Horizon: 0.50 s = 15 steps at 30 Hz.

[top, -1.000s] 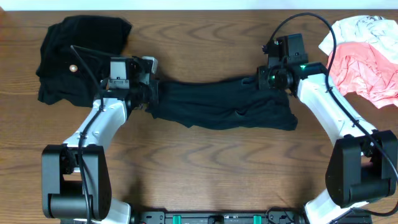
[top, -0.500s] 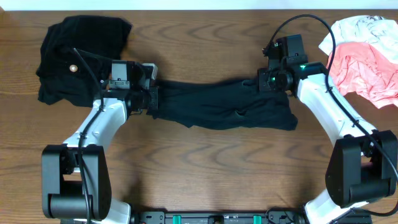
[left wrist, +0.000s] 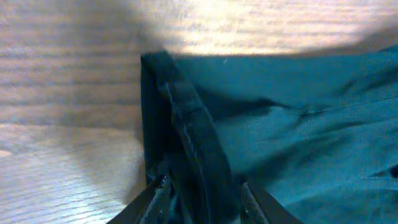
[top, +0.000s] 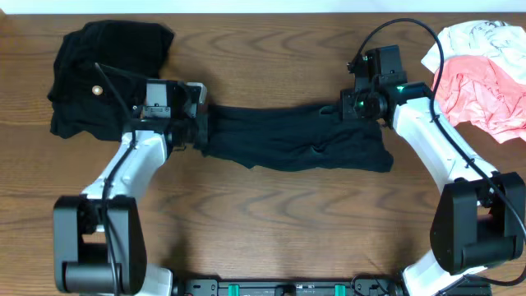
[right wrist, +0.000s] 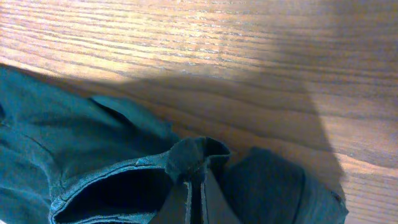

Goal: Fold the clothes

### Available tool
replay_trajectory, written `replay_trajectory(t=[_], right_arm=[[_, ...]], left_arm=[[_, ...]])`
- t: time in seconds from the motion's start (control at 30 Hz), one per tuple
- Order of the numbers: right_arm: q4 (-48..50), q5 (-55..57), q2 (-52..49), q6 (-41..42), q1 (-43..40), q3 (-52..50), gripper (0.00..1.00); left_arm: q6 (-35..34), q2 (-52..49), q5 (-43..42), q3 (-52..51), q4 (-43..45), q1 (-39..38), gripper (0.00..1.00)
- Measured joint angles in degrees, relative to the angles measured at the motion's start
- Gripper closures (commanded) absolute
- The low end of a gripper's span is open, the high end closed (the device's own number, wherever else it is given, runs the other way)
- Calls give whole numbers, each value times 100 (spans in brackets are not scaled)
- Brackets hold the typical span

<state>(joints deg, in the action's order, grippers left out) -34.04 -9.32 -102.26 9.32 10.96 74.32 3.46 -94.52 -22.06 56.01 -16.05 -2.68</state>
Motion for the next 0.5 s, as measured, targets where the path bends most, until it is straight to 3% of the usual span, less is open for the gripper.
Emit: replay_trajectory(t=[0.07,0.27,0.5], right_arm=[[2,0,0,0,0,0,99],[4,2,0,0,0,0,99],[4,9,0,0,0,0,99]], left_arm=[[0,210,0,0,37,0,63],[-13,925,4,0,260,-46,85],[9,717,-2,0,461,-553,92]])
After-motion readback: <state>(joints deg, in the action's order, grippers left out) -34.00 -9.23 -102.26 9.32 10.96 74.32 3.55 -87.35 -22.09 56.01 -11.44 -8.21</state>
